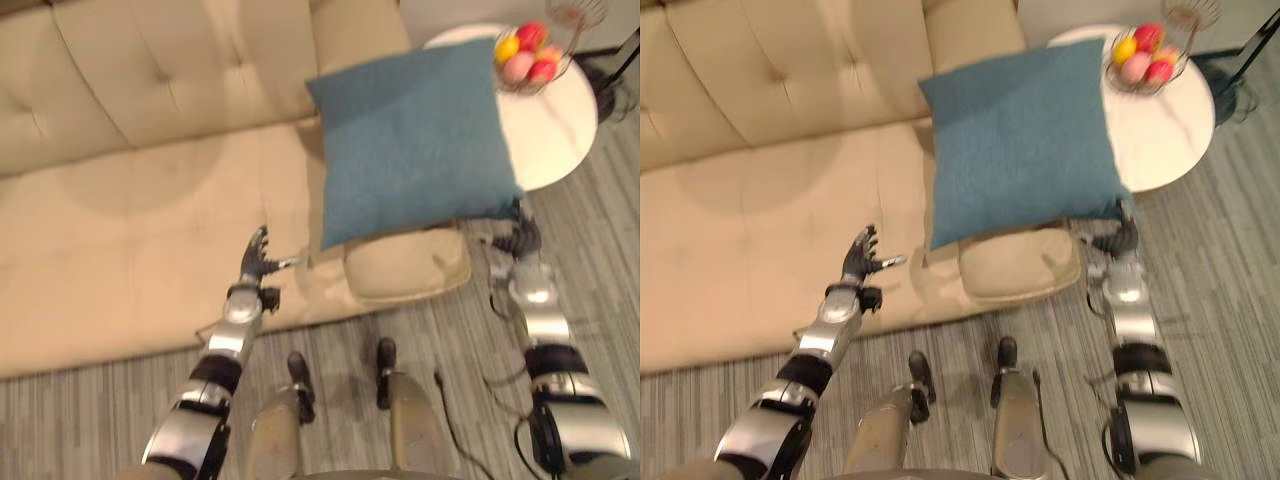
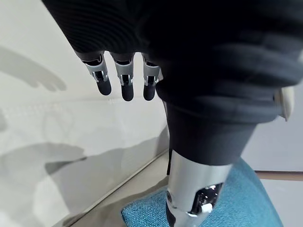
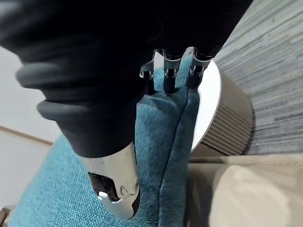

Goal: Pick up cushions and gather them together orderly.

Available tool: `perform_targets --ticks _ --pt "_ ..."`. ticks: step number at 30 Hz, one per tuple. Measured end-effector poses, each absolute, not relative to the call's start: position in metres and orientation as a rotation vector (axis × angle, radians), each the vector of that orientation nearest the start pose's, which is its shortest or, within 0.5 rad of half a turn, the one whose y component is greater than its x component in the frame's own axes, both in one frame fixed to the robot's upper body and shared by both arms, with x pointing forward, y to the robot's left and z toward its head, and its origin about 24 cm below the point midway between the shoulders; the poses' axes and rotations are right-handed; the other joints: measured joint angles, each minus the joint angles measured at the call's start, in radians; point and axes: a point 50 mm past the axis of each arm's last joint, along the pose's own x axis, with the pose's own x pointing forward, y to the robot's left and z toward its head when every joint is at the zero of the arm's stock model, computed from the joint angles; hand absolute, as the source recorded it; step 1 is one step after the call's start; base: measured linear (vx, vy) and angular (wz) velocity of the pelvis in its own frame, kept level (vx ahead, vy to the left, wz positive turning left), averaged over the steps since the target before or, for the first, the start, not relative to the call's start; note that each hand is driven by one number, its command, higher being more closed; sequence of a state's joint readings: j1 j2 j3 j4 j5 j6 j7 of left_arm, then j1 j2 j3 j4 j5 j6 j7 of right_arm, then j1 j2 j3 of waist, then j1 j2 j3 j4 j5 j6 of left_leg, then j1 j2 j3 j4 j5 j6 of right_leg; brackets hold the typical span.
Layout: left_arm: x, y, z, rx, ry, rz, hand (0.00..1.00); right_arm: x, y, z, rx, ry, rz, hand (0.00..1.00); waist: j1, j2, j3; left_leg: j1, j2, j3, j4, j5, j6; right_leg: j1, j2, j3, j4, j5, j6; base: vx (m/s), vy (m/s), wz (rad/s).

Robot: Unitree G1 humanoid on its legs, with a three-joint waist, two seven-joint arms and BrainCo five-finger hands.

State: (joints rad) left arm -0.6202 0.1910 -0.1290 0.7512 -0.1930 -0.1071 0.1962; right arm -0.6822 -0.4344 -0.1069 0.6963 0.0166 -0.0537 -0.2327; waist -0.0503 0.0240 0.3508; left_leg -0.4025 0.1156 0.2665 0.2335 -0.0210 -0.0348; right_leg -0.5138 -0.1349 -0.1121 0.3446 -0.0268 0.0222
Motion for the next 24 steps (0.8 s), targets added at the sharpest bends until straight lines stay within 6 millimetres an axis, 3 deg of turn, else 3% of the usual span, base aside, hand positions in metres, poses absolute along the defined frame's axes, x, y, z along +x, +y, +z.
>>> perform_targets --ticks 2,3,5,10,15,19,24 --pt "0.385 0.141 0.102 0.095 -0.032 0.053 0.00 0.384 -0.253 0.173 -0.277 -0.189 -0.415 0.00 -0.003 0.000 0.045 -0.039 -0.008 0.001 -0.045 0.043 0.002 -0.056 -0.001 0.006 -0.005 0.024 -0.005 -0.09 -0.037 0.05" --pt "0.389 0.138 0.111 0.098 -0.051 0.051 1.00 0.387 -0.250 0.181 -0.270 -0.206 -0.418 1.00 -0.003 0.000 0.054 -0.046 -0.008 0.004 -0.052 0.051 0.002 -0.068 -0.001 0.007 -0.007 0.029 -0.005 -0.08 -0.023 -0.05" --pt "0.401 0.121 0.141 0.088 -0.115 0.015 1.00 0.396 -0.232 0.208 -0.283 -0.274 -0.393 1.00 -0.012 0.000 0.068 -0.085 0.004 0.016 -0.064 0.063 0.000 -0.107 0.006 0.021 -0.032 0.057 -0.007 -0.06 -0.019 -0.16" --pt "0.406 0.096 0.169 0.028 -0.174 -0.038 1.00 0.400 -0.202 0.229 -0.320 -0.353 -0.316 1.00 -0.024 -0.001 0.068 -0.102 0.025 0.061 -0.059 0.061 -0.002 -0.138 0.023 0.049 -0.038 0.069 -0.011 -0.01 -0.028 -0.21" --pt "0.407 0.108 0.178 -0.010 -0.196 0.008 1.00 0.393 -0.181 0.244 -0.287 -0.450 -0.227 1.00 -0.022 -0.001 0.068 -0.086 0.054 0.095 -0.059 0.054 -0.013 -0.140 0.048 0.062 -0.038 0.071 -0.014 0.01 -0.062 -0.16" --pt "0.407 0.107 0.194 -0.010 -0.248 0.004 1.00 0.380 -0.173 0.227 -0.244 -0.482 -0.167 1.00 -0.021 -0.001 0.068 -0.072 0.056 0.100 -0.060 0.057 -0.013 -0.132 0.049 0.063 -0.034 0.071 -0.014 0.03 -0.037 -0.04" --pt "0.393 0.108 0.193 -0.024 -0.320 -0.024 1.00 0.357 -0.166 0.163 -0.159 -0.354 -0.122 1.00 -0.015 0.000 0.068 0.018 0.052 0.098 -0.078 0.055 -0.015 -0.046 0.048 0.058 -0.035 0.069 -0.012 0.05 -0.011 0.03"
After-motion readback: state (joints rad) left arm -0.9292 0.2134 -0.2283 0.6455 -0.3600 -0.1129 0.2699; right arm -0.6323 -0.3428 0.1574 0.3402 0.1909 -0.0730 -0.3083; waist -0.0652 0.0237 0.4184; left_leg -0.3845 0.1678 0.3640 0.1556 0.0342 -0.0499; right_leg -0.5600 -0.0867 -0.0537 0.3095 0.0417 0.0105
